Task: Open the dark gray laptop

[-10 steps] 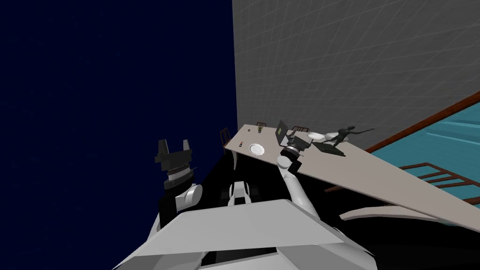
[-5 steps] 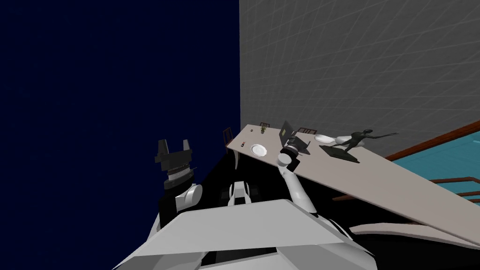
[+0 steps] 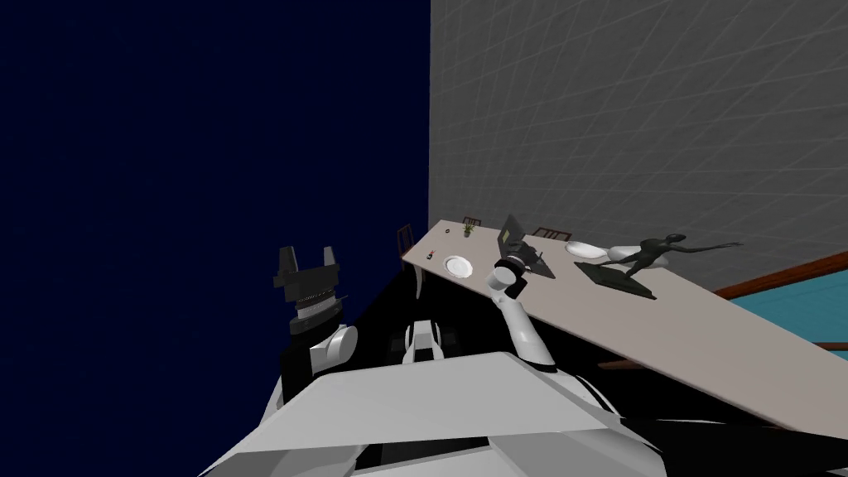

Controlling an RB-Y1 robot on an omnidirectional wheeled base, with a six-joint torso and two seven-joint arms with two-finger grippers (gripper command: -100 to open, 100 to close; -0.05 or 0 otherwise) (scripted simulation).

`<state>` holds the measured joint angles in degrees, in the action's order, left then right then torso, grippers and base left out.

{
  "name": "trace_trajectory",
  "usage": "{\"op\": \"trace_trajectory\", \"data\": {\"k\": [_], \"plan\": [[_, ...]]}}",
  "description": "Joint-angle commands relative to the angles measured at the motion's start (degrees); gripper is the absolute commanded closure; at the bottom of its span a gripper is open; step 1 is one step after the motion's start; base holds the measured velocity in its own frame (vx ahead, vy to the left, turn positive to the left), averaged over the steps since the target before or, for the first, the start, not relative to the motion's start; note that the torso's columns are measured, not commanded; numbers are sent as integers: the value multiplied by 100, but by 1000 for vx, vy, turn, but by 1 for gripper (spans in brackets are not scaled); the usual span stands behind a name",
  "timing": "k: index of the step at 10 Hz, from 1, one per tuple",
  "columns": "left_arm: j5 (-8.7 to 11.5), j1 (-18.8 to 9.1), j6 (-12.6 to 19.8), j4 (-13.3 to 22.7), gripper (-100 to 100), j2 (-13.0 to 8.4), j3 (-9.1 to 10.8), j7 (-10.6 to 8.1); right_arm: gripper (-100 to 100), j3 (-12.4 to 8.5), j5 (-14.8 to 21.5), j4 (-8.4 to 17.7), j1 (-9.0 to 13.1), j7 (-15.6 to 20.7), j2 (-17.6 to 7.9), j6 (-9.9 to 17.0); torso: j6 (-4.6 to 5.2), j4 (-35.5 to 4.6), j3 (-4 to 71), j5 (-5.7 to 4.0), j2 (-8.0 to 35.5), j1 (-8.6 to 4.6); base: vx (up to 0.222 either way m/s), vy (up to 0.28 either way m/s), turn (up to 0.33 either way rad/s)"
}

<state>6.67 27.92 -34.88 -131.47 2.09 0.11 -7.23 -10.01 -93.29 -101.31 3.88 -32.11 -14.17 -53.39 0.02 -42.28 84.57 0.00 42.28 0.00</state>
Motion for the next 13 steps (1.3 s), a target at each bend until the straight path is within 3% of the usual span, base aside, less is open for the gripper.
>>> {"op": "trace_trajectory", "data": {"k": [1,13], "plan": [[0,0,0,0,0,0,0,0,-100,-51,-402,122,115,-91,-45,-50,-3,-1,-1,-1,1,-2,-7,-49,73],[0,0,0,0,0,0,0,0,-100,-340,-2136,913,848,-637,-509,-227,-1,-1,-1,0,2,1,-12,-73,101]]}}
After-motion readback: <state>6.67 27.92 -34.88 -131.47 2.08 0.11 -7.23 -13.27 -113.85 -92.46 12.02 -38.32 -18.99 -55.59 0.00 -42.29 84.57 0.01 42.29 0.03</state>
